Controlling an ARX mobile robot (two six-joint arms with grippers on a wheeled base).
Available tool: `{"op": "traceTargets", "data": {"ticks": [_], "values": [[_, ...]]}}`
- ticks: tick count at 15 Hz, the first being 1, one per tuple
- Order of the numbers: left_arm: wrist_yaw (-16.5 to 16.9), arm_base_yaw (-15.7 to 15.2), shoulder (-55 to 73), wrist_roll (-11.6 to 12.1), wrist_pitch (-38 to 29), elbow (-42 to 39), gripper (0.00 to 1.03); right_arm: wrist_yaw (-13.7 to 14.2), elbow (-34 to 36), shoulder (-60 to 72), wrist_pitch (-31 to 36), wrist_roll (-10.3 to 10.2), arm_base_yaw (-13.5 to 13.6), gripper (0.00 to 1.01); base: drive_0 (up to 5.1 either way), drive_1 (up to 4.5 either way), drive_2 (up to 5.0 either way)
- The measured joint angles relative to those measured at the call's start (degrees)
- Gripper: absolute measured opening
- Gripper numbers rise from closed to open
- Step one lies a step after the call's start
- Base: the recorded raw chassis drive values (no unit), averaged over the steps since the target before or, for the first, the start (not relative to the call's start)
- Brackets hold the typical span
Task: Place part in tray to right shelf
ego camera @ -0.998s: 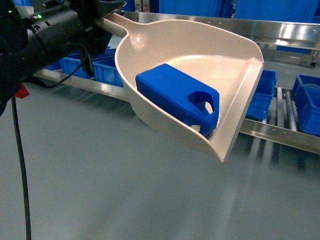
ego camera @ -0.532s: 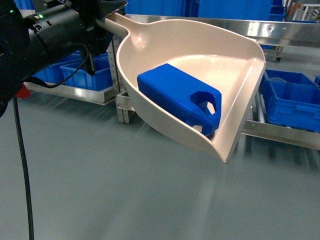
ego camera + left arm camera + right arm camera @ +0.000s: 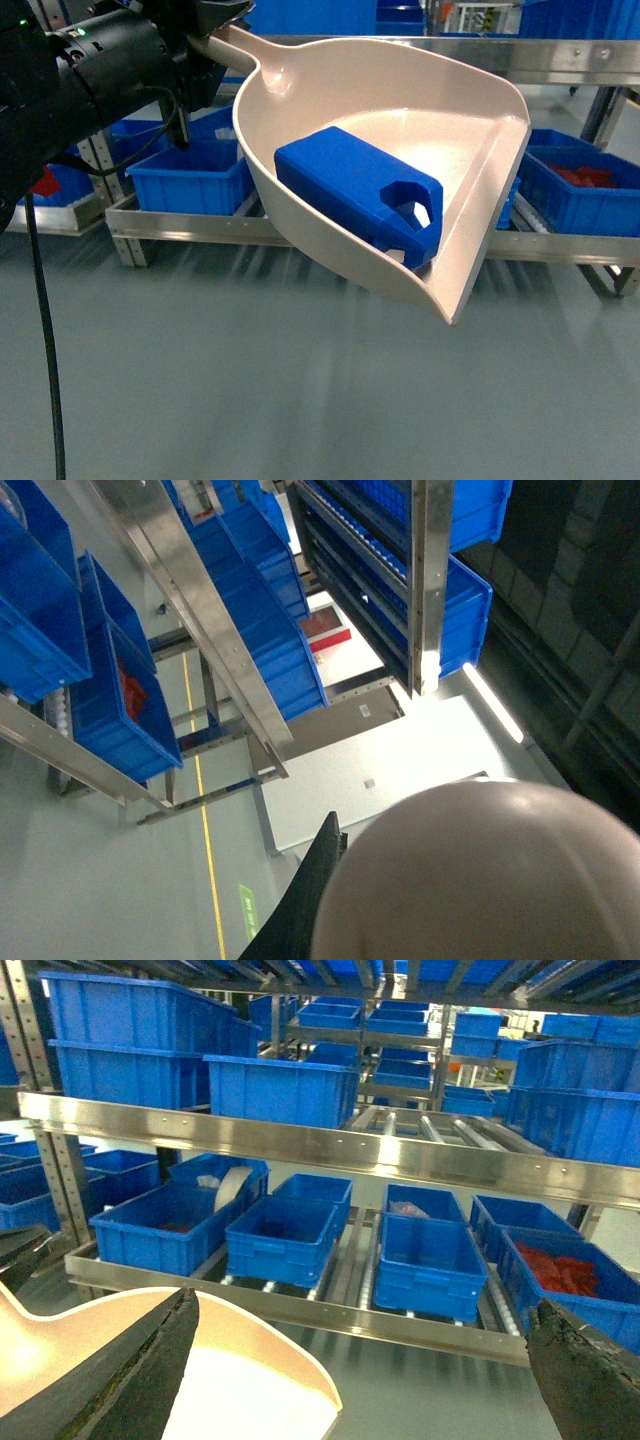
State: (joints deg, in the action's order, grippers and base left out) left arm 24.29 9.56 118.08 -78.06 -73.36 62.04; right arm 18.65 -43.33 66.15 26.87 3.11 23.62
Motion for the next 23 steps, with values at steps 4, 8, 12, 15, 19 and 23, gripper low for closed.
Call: {"op": "traceTargets", "data": {"ticks": [4,8,12,15,19,23], "values": [[0.13,0.44,0.02,0.0,0.07,0.0,0.12,0.22,0.02,-0.24,0.02,0.0,-0.07,0.98,-0.4,-0.43,-0.4],[0.39,0.76,0.0,0.0,-0.04,0.0,0.12,0.2,0.02,-0.24,0.0,0.0,-0.02,0.98,0.0,0.0,0.0],[-0.02,-0.24,0.02,0.0,0.02,0.0,0.12,0.17,0.02,-0.24,0.0,0.0,0.0,0.98,0.0,0.0,0.0],[0.02,0.11,0.02,0.0,0.02,0.0,0.12,0.17,0.02,-0.24,0.0,0.0,0.0,0.98,0.0,0.0,0.0],[-0.04,0.04,0.0,-0.02,-0.15,0.0,0.12,0.17,0.0,-0.24,0.15,0.0,0.0,0.98,0.0,0.0,0.0],[-0.02,0.04,0.0,0.0,-0.04,0.0,0.12,0.17,0.0,-0.26,0.09,0.0,0.0,0.98,0.0,0.0,0.0]]}}
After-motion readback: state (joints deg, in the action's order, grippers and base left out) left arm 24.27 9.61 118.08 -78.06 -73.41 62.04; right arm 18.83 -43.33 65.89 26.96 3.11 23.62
